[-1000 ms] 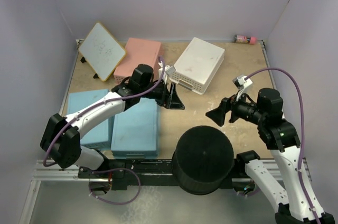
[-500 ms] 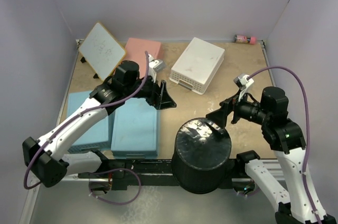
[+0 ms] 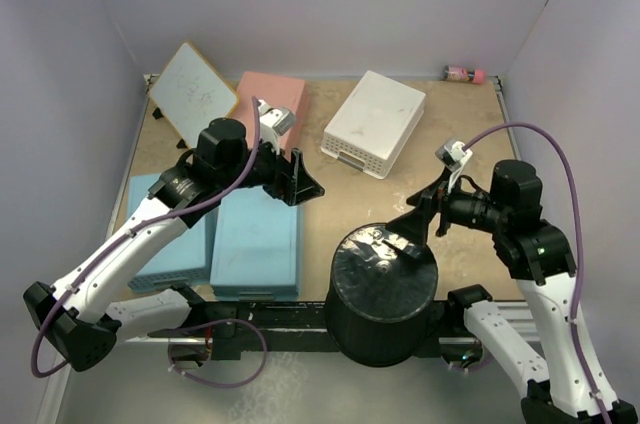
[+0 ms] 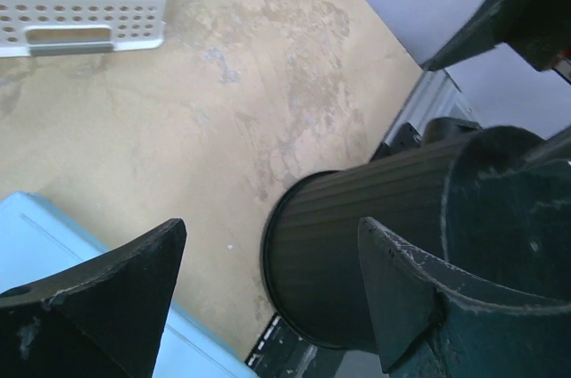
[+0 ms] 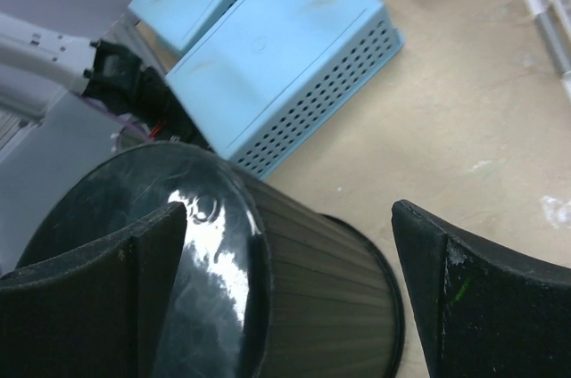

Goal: Turn the large container upside down

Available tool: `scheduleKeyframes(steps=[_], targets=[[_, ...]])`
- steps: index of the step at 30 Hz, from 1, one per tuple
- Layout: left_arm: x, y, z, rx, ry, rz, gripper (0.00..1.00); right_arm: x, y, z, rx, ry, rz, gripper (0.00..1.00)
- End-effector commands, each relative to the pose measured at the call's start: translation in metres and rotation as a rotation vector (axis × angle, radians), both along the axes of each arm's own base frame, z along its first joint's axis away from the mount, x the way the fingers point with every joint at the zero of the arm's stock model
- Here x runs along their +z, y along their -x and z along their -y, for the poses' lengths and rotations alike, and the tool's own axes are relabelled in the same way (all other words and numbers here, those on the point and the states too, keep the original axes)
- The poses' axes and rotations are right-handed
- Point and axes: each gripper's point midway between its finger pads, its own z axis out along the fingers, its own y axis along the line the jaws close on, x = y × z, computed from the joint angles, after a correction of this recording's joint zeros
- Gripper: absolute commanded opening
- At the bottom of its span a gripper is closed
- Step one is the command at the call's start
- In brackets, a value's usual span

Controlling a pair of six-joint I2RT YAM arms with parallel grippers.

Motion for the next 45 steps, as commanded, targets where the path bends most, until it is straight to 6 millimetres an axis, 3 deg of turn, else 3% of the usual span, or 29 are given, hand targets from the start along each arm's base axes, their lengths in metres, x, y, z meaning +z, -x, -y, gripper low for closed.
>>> scheduleKeyframes(steps=[1, 3, 5, 8, 11, 14, 19, 27, 34, 45], targets=[[0.002, 0.042, 0.003, -0.198, 0.038, -0.053, 0.75, -0.009, 0.026, -0.012, 0.147, -0.035, -0.092, 0.98], [-0.008, 0.078, 0.002, -0.356, 0.063, -0.148, 0.75, -0.014, 0.030, -0.015, 0.168, -0.060, -0.129, 0.98], [-0.015, 0.091, -0.005, -0.362, 0.064, -0.176, 0.76, -0.016, 0.033, -0.018, 0.181, -0.082, -0.147, 0.98], [-0.008, 0.103, -0.012, -0.340, 0.115, -0.181, 0.77, -0.021, 0.035, -0.019, 0.188, -0.091, -0.177, 0.97], [-0.009, 0.104, -0.013, -0.312, 0.142, -0.186, 0.77, -0.030, 0.029, -0.017, 0.166, -0.063, -0.194, 0.89], [-0.017, 0.101, -0.010, -0.296, 0.159, -0.208, 0.76, -0.036, 0.019, -0.016, 0.138, -0.051, -0.198, 0.67], [-0.017, 0.095, -0.001, -0.295, 0.212, -0.218, 0.76, -0.033, 0.010, -0.015, 0.108, -0.046, -0.175, 0.40], [-0.018, 0.094, 0.006, -0.318, 0.216, -0.220, 0.76, -0.029, 0.006, -0.013, 0.075, -0.052, -0.147, 0.13], [-0.018, 0.094, 0.008, -0.324, 0.215, -0.216, 0.76, -0.030, 0.003, -0.010, 0.052, -0.030, -0.136, 0.00], [-0.010, 0.090, 0.010, -0.316, 0.220, -0.196, 0.76, -0.028, -0.003, -0.002, -0.002, 0.008, -0.098, 0.00]])
